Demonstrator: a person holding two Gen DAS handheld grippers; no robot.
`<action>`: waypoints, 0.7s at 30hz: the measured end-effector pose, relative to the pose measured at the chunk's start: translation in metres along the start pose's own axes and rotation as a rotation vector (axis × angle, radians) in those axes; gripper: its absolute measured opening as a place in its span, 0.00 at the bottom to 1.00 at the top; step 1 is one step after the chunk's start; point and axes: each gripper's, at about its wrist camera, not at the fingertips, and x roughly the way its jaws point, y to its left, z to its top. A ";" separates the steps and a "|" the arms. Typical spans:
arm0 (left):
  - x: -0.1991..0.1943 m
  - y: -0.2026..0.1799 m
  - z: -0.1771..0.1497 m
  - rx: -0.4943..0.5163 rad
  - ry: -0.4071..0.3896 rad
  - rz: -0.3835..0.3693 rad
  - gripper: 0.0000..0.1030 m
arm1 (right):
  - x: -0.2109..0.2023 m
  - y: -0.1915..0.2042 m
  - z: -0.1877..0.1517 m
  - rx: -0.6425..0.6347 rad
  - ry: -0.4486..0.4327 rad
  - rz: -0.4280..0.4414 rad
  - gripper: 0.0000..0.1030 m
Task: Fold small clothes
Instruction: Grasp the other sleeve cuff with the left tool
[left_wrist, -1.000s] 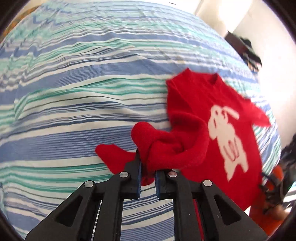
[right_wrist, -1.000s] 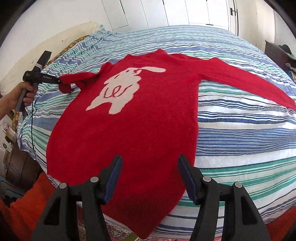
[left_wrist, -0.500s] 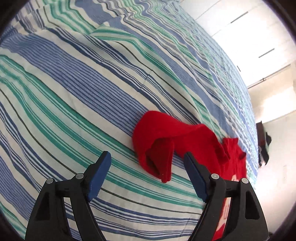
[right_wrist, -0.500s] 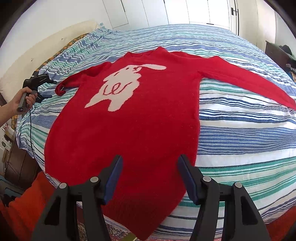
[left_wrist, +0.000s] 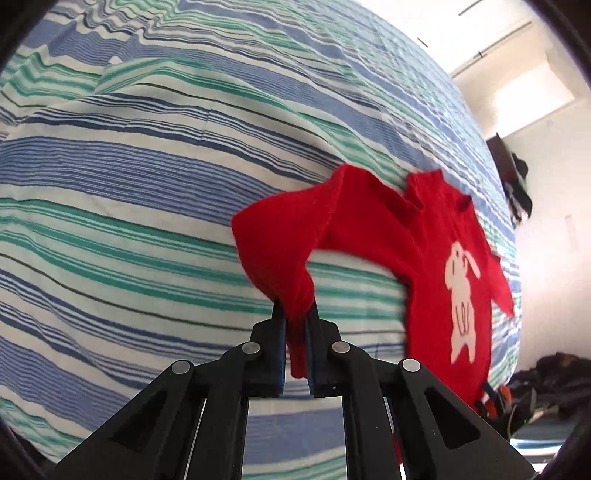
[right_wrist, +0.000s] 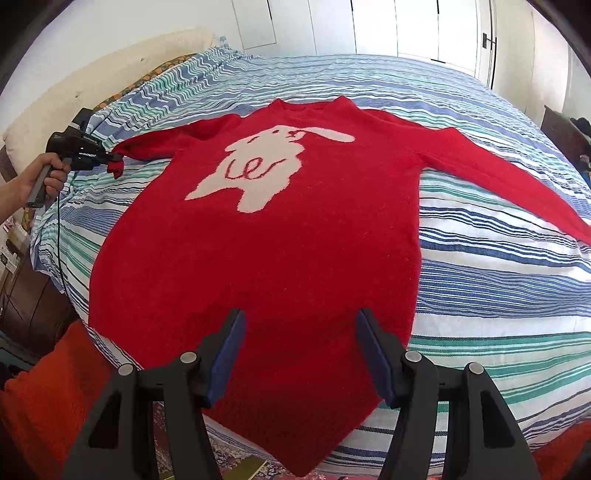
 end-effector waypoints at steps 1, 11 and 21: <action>-0.008 0.002 0.000 -0.001 0.031 0.030 0.11 | 0.001 -0.001 0.000 0.002 0.000 0.002 0.60; -0.020 0.111 -0.053 -0.348 -0.054 0.125 0.79 | 0.000 -0.004 0.000 0.019 -0.003 -0.005 0.60; -0.001 0.106 -0.073 -0.320 -0.184 0.103 0.61 | 0.011 0.014 -0.001 -0.061 0.033 0.004 0.60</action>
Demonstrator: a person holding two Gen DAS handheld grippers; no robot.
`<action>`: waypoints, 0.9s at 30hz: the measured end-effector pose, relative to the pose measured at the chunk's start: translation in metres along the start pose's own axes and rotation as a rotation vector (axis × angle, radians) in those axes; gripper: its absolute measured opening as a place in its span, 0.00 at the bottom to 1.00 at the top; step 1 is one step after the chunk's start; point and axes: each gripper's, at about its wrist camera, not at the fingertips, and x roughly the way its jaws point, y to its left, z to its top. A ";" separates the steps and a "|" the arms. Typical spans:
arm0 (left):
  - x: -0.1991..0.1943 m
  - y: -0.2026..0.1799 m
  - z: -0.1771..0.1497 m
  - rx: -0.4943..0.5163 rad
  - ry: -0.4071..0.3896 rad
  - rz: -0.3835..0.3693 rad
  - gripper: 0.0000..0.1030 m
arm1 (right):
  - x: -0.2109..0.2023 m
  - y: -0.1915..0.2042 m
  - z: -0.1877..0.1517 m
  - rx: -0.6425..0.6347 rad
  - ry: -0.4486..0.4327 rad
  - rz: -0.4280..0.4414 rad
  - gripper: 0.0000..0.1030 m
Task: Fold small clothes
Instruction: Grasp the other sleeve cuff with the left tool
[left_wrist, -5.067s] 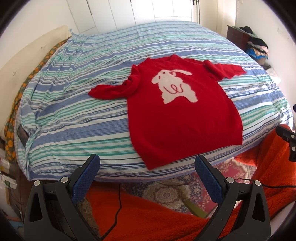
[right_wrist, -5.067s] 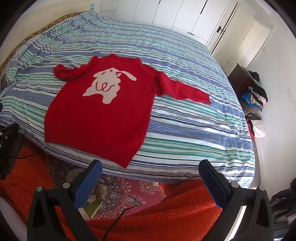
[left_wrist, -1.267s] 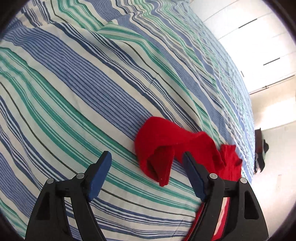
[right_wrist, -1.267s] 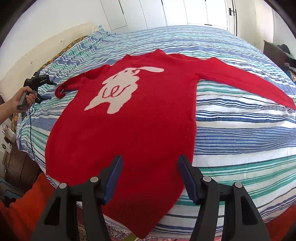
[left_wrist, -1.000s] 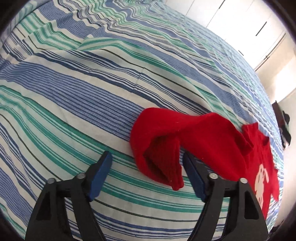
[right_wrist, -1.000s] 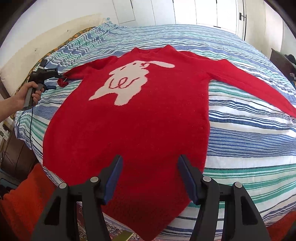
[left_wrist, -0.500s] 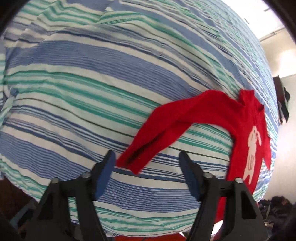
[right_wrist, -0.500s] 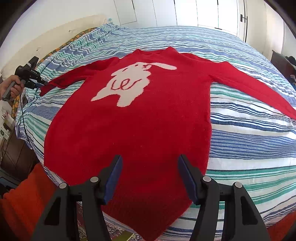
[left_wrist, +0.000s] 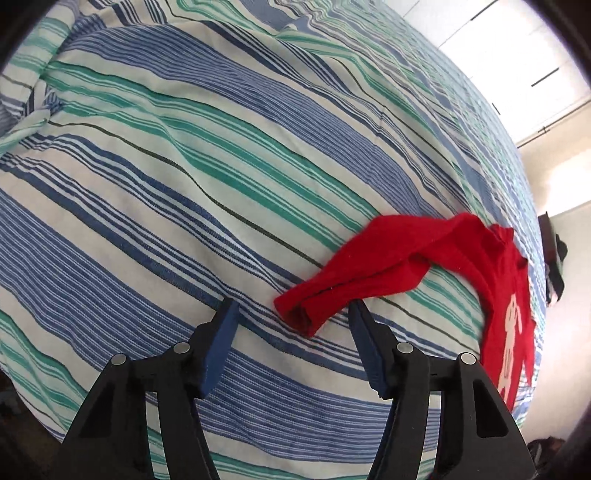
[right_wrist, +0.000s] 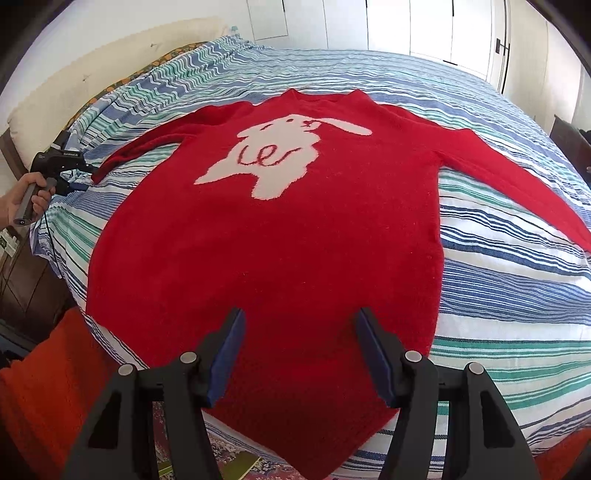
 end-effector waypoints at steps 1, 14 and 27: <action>-0.002 0.001 0.001 -0.015 -0.016 -0.039 0.62 | 0.000 0.002 0.000 -0.008 0.002 0.003 0.60; -0.007 0.013 -0.001 -0.016 -0.051 -0.074 0.49 | 0.001 0.002 -0.002 -0.004 0.004 0.010 0.60; -0.002 0.008 0.005 0.036 -0.065 -0.050 0.03 | 0.003 0.001 -0.002 -0.007 0.014 0.006 0.60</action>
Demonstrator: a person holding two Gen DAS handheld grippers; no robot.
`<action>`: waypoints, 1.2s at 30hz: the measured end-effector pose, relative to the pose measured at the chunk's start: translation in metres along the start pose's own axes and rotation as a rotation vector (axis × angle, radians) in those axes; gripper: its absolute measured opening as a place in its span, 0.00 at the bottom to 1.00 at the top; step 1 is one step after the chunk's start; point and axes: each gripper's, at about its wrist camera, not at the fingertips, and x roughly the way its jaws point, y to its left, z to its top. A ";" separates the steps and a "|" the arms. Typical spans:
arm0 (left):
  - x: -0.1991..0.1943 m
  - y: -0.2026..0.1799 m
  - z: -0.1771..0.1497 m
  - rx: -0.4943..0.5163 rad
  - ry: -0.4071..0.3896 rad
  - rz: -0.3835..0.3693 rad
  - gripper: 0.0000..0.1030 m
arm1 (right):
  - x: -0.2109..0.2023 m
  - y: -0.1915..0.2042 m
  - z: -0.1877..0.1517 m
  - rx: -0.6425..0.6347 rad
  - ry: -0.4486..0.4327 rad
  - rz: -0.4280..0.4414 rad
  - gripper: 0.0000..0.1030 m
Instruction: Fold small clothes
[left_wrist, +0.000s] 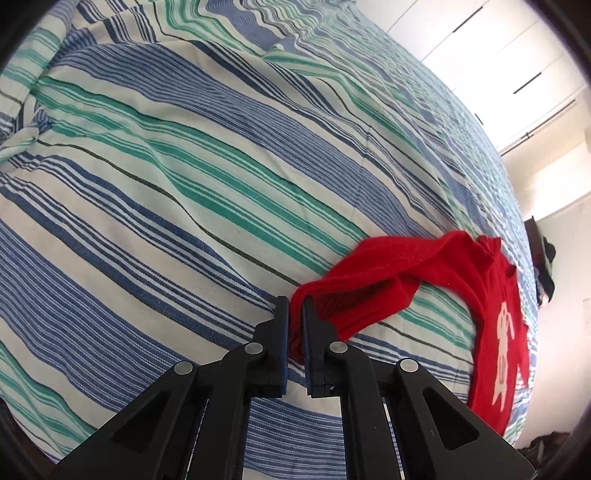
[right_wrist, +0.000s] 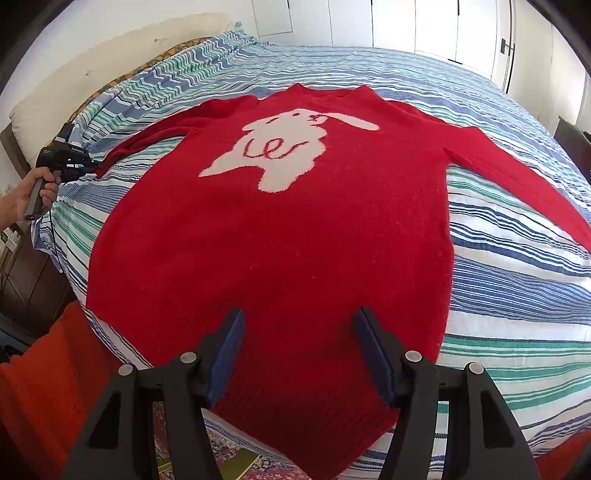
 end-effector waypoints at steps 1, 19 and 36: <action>-0.003 0.000 0.002 -0.002 -0.001 -0.004 0.03 | 0.000 0.000 0.000 -0.001 0.001 0.000 0.60; 0.023 0.011 0.094 -0.120 0.115 0.270 0.08 | 0.005 -0.001 0.001 -0.004 0.017 -0.012 0.60; 0.017 0.011 0.039 -0.056 0.052 -0.003 0.05 | 0.010 0.001 0.002 -0.014 0.022 -0.019 0.64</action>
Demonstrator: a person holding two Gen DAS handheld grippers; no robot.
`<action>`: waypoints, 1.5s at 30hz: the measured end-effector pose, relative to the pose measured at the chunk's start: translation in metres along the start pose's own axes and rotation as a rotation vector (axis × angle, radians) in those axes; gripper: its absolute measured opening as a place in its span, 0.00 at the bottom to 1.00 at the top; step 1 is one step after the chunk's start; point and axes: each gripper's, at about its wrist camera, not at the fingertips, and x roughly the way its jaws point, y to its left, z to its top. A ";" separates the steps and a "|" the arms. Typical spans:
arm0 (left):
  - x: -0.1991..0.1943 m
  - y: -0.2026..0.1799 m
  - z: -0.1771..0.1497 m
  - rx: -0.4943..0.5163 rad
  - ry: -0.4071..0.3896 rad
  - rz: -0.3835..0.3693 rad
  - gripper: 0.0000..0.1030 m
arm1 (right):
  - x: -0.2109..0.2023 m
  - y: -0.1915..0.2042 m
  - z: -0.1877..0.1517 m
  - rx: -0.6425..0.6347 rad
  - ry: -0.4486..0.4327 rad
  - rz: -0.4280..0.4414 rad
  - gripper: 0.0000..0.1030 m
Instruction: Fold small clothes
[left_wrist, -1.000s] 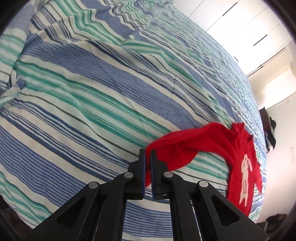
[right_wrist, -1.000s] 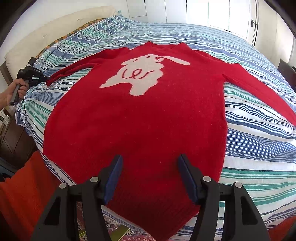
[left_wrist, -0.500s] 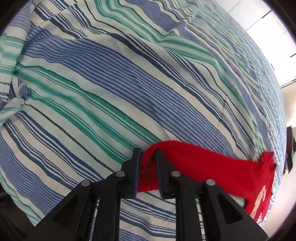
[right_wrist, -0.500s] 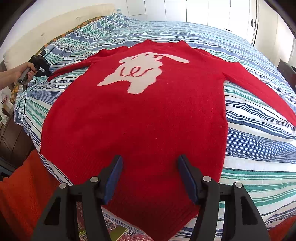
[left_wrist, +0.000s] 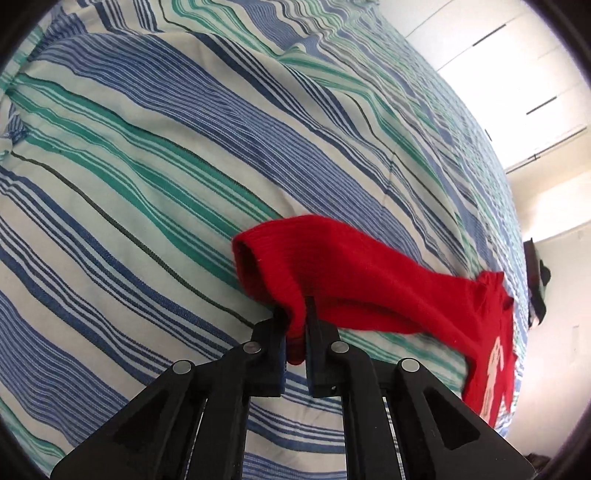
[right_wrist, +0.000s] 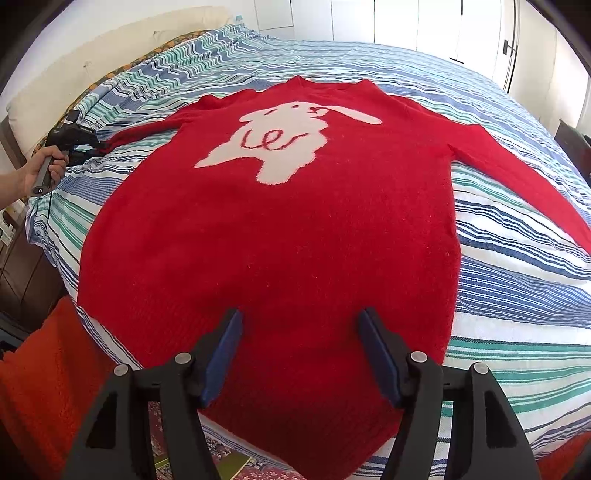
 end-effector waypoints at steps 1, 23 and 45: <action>-0.005 -0.006 0.003 0.022 0.026 -0.003 0.05 | 0.000 0.000 0.000 0.000 0.000 0.000 0.64; -0.053 0.018 -0.028 -0.001 0.018 0.412 0.65 | -0.017 -0.003 -0.001 0.017 -0.021 0.006 0.64; 0.018 -0.215 -0.319 0.416 0.202 -0.181 0.64 | -0.017 -0.075 -0.028 0.368 0.188 0.265 0.63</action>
